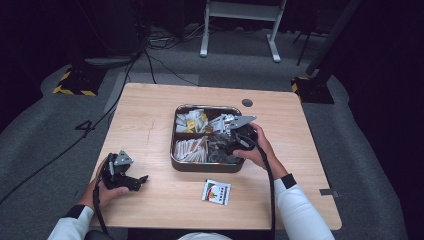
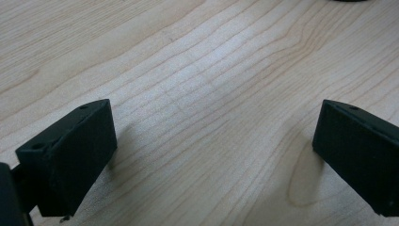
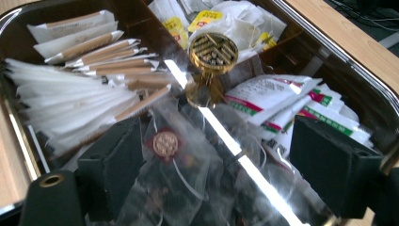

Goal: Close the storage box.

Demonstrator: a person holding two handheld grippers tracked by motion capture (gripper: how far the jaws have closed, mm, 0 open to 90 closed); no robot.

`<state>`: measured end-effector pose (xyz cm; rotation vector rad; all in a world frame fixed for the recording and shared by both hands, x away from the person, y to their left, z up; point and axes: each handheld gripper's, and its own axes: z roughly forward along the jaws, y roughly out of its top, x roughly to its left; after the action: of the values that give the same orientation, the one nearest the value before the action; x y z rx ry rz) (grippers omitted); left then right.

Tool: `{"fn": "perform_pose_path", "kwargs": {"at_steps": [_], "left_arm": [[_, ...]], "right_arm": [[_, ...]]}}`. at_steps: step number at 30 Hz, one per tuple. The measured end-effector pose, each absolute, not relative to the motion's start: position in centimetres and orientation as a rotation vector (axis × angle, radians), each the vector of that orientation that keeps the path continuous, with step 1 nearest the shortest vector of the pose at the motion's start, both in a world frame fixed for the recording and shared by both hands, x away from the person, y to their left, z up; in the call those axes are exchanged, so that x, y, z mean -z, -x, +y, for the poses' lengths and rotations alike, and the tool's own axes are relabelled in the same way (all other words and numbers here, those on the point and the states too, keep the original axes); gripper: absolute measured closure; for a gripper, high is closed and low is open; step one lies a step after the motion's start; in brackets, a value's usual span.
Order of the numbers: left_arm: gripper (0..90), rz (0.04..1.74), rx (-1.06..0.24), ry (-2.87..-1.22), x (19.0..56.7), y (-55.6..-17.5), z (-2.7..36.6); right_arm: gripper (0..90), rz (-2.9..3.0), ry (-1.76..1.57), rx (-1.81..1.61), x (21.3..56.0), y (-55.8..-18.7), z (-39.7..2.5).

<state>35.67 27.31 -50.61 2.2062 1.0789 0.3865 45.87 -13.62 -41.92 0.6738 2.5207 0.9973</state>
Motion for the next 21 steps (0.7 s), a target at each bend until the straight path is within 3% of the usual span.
{"fn": "perform_pose_path", "kwargs": {"at_steps": [21], "left_arm": [[0.5, 1.079, -0.386, -2.206, 50.6, -35.7, 27.3]], "right_arm": [[19.0, 2.48, -0.669, -0.973, 41.5, -42.9, -18.4]]}}
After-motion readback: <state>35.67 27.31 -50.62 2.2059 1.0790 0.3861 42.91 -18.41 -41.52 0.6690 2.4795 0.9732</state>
